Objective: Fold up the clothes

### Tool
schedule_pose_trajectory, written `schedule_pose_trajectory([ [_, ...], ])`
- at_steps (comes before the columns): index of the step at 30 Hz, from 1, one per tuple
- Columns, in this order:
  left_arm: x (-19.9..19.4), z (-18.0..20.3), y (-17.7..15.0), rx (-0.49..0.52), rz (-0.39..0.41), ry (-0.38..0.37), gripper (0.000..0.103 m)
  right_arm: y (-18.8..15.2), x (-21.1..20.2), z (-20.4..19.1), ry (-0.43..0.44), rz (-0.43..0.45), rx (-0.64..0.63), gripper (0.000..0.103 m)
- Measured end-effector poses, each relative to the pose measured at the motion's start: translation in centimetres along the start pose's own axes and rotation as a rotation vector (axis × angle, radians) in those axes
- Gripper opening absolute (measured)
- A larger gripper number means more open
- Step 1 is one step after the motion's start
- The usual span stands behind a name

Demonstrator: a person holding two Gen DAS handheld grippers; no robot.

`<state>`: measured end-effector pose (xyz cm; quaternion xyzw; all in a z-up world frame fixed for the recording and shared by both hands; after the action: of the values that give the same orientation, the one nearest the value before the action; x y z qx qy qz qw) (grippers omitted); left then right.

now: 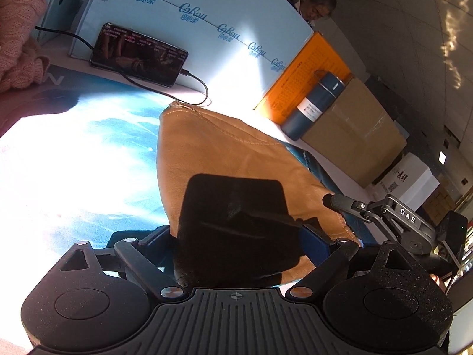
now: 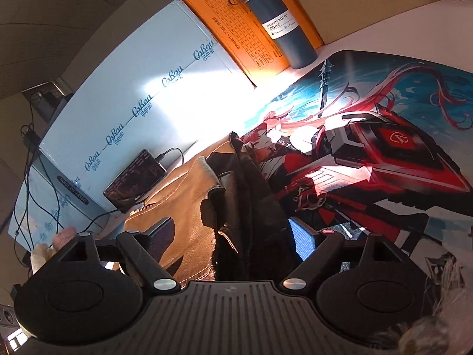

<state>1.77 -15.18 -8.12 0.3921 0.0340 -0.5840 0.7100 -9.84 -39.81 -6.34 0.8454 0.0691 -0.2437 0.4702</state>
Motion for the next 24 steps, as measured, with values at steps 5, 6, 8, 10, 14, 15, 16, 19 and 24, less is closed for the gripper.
schedule_pose_trajectory([
  [5,-0.3,0.4,-0.2,0.011,-0.054,-0.024,0.095,0.2,-1.9,1.5,-0.033,0.029,0.075,0.09],
  [6,-0.4,0.1,0.5,0.006,-0.037,-0.014,0.095,0.2,-2.4,1.6,-0.033,0.032,0.088,0.094],
  [8,-0.8,-0.5,2.4,-0.008,0.015,0.01,0.095,0.2,-3.5,1.6,-0.025,0.034,0.11,0.098],
  [10,-0.7,-1.1,4.7,-0.034,0.049,0.012,0.095,-0.2,-4.3,1.7,-0.005,0.006,0.154,0.098],
  [14,1.6,-2.2,9.5,-0.08,0.058,0.033,0.095,-1.8,-4.7,1.6,0.086,-0.116,0.291,0.098],
  [15,2.5,-2.4,10.2,-0.096,0.037,0.03,0.095,-2.0,-4.6,1.3,0.104,-0.126,0.31,0.098],
  [16,3.5,-2.5,10.6,-0.119,0.006,0.023,0.095,-2.2,-4.5,1.1,0.121,-0.135,0.33,0.098],
  [19,6.5,-3.0,10.9,-0.212,-0.075,-0.002,0.095,-2.2,-3.9,0.2,0.123,-0.138,0.325,0.099],
  [24,8.0,-2.8,10.2,-0.24,-0.055,-0.078,0.095,-2.1,-1.6,-1.8,0.129,-0.121,0.329,0.1],
])
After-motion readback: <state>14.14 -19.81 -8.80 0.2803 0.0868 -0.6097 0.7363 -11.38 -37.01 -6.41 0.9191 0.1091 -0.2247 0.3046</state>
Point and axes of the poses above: each gripper's, at about its wrist camera, not at the fingertips, and x roughly the way its jaws point, z to its right, y to its top, the point moved 8 cm from there along x, roughly the way its jaws point, and after that the axes turned 14 degrees about -x, right-handed, at the moved point
